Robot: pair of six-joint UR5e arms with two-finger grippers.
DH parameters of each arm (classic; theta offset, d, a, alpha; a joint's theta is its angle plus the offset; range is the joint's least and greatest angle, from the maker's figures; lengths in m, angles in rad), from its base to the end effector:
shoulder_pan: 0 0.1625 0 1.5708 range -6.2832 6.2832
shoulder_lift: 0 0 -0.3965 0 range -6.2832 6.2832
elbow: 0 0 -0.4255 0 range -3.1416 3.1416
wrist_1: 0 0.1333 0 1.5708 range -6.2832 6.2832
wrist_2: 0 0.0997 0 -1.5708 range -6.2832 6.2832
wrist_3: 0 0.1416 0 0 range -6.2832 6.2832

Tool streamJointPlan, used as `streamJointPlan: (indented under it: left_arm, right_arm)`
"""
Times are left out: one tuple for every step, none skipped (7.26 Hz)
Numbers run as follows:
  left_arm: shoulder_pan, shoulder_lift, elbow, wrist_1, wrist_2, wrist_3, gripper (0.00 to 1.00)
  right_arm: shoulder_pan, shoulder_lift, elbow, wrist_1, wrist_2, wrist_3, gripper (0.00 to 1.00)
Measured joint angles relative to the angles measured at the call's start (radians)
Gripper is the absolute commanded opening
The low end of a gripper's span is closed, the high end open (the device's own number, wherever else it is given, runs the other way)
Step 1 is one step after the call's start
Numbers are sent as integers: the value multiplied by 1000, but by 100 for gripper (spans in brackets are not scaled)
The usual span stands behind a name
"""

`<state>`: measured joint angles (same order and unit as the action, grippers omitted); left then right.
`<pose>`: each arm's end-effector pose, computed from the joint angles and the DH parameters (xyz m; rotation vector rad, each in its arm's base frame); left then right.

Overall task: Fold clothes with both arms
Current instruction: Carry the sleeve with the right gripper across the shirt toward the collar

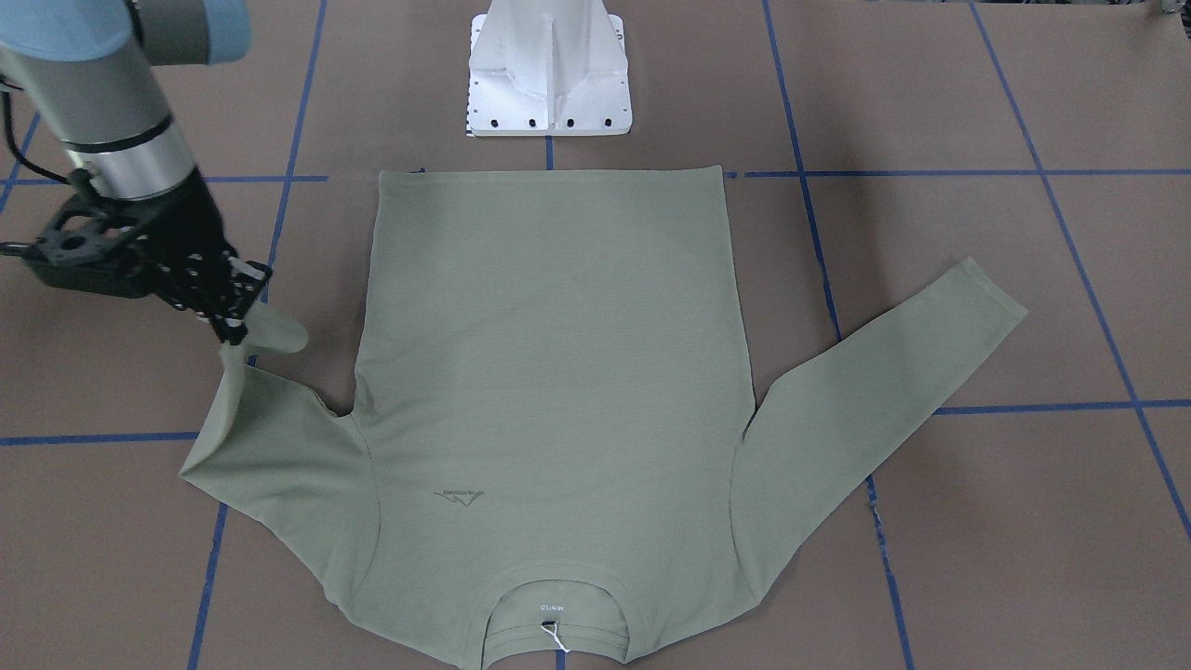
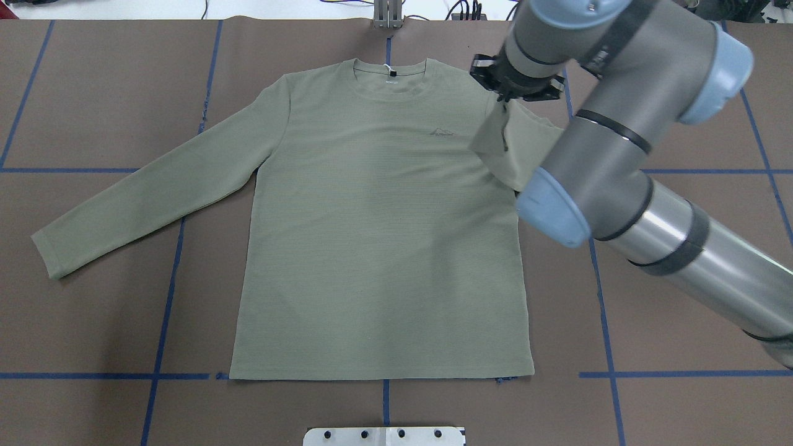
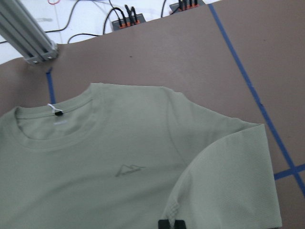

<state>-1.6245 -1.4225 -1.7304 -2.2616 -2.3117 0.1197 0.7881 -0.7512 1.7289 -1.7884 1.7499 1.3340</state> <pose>-0.0651 -0.5077 0.5652 0.7293 0.6501 0.3206 -0.4141 -0.5696 0.1126 0.2252 -0.7509 0.4550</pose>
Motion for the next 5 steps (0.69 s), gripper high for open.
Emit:
streamJointPlan:
  left_arm:
    - [0,0,0,0,0,0,100]
    - [0,0,1,1,0,0,100]
    - [0,0,3,1,0,0,100]
    - [0,0,4,1,0,0,100]
    - [0,0,5,1,0,0,100]
  right_arm:
    - [-24,150,-141,-12,-34,40,0]
    - [-45,301,-302,-15,-62,76,0]
    - [-82,406,-425,-14,-114,101,0]
    - [-138,455,-492,-2,-192,111,0]
    - [-195,474,-541,39,-256,115,0]
